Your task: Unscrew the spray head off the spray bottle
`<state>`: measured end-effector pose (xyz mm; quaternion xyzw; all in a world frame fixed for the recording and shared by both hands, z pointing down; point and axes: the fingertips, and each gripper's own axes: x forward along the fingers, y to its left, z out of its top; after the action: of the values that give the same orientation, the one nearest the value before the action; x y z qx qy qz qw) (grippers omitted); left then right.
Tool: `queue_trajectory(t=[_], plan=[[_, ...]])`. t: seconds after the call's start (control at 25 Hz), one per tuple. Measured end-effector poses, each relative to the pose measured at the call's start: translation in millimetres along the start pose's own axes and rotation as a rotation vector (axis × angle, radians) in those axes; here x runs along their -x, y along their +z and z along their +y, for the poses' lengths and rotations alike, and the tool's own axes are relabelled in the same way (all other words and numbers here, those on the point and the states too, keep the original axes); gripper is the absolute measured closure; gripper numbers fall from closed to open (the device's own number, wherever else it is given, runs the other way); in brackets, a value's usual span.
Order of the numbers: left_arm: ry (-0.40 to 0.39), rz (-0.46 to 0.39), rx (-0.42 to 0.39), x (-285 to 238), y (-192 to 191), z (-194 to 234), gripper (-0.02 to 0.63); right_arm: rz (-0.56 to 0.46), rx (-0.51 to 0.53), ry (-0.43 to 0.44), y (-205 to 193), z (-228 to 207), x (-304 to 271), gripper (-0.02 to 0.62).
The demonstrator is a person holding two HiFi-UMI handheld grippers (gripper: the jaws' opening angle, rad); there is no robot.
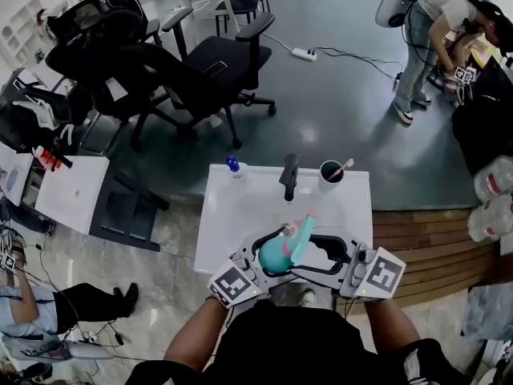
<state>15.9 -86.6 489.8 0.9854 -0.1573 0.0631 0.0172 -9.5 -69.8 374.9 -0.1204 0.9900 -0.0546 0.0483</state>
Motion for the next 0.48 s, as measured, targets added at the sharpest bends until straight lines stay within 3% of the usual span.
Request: queue_trajectory(t=[0.12,0.2,0.48], plan=[[0.101,0.001,-0.002,0.0,-1.3,14.5,0.141,-0.022,-0.036,-0.12,-11.2,-19.9,-0.9,0.368],[0.12,0.009,-0.01,-0.5,-3.4,17.4,0.141,-0.047,-0.085,-0.155,-12.9,-24.4,-2.9,0.376],[0.123,0.02,-0.031,-2.3,-4.4,12.4,0.141,-0.132,-0.148,-0.146,4.5,-20.7,-0.9,0.414]])
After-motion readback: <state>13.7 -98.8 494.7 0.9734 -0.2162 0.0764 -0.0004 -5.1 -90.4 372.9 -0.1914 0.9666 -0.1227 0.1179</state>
